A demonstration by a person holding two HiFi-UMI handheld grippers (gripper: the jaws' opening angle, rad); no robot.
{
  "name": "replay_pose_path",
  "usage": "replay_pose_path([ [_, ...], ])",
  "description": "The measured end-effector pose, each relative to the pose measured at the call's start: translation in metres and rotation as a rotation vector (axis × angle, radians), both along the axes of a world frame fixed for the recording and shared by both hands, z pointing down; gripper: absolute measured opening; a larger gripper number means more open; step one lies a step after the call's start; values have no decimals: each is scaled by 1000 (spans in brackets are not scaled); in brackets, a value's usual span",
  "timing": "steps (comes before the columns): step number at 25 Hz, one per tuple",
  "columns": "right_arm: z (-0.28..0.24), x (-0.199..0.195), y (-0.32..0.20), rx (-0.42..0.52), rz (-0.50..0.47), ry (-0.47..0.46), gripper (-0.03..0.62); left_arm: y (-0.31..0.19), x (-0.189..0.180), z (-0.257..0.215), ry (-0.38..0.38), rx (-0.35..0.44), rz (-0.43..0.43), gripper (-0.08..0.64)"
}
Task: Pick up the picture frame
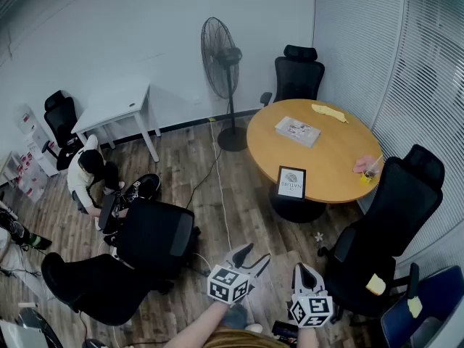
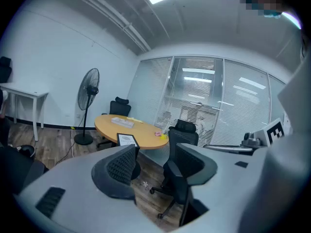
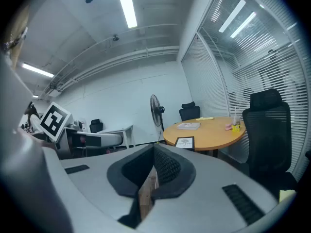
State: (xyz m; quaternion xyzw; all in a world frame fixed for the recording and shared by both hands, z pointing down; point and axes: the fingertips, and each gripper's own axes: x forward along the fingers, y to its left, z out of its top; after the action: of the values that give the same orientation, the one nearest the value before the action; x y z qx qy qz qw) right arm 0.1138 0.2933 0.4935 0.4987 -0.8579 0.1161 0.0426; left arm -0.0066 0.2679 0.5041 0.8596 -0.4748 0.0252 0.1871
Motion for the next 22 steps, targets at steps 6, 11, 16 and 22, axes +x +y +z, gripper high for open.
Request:
replay_pose_path([
  [6, -4, 0, -1, 15, -5, 17, 12, -3, -2, -5, 25, 2, -8, 259],
  [11, -9, -9, 4, 27, -20, 29, 12, 2, -11, -15, 43, 24, -25, 256],
  [16, -9, -9, 5, 33, 2, 49, 12, 5, -20, -13, 54, 15, -39, 252],
  [22, -2, -7, 2, 13, 15, 38, 12, 8, -26, -8, 57, 2, -44, 249],
])
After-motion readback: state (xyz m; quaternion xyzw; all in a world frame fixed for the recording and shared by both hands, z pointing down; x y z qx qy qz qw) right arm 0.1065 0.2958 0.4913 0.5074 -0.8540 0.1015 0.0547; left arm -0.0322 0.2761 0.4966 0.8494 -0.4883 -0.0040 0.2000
